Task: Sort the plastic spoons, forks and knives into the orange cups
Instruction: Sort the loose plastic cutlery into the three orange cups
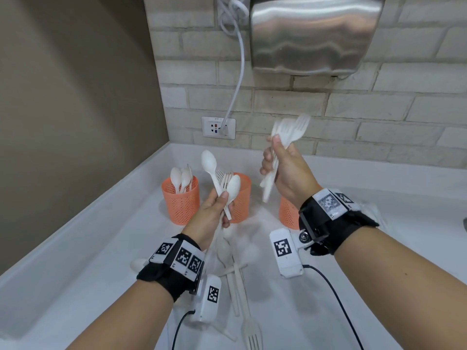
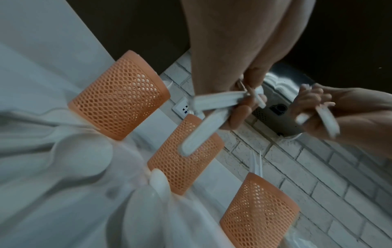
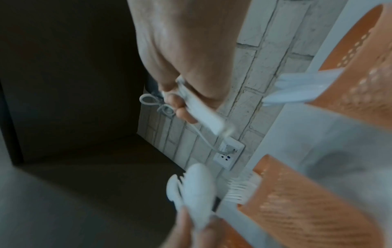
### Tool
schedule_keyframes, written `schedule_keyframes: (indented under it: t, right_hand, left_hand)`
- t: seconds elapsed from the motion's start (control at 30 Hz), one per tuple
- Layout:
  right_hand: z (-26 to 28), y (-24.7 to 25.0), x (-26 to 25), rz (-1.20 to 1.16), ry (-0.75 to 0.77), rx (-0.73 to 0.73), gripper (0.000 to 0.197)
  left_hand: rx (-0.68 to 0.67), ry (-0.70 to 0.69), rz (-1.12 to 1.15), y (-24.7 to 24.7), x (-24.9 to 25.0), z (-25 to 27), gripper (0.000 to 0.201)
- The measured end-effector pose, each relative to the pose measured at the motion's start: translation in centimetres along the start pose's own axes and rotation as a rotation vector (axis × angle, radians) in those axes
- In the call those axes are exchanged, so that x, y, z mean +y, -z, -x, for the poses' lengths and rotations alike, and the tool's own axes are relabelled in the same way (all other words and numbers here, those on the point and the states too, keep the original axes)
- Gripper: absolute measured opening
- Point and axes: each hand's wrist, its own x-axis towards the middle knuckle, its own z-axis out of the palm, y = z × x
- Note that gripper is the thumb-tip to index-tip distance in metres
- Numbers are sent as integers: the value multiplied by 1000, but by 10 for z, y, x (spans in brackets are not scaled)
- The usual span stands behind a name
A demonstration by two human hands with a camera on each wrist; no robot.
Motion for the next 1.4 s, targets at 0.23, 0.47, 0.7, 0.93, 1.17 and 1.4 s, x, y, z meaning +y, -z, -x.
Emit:
schedule_keyframes:
  t: [0.23,0.47,0.7,0.93,1.17,1.4]
  right_hand:
    - [44,10,27,740,-149,-467,9]
    - [67,22,71,1147,-447,-1038,22]
    - [81,26,87,1310,-425,-1081,31]
    - [87,27,94,1343,-334,-1092,18]
    - [92,23,105,1292,-332,-1124,27]
    - [95,29,110,1271,-241,-1071,17]
  left_hand:
    - [-14,55,62,6,9,3,12]
    - [-25,70,121,9,13,6,11]
    - [-51,65,37,9,11,8,15]
    - [-49,131,119,9,13,12,17]
    - [12,182,80,13,18,16,23]
    - [30,245,224,25,21,20,15]
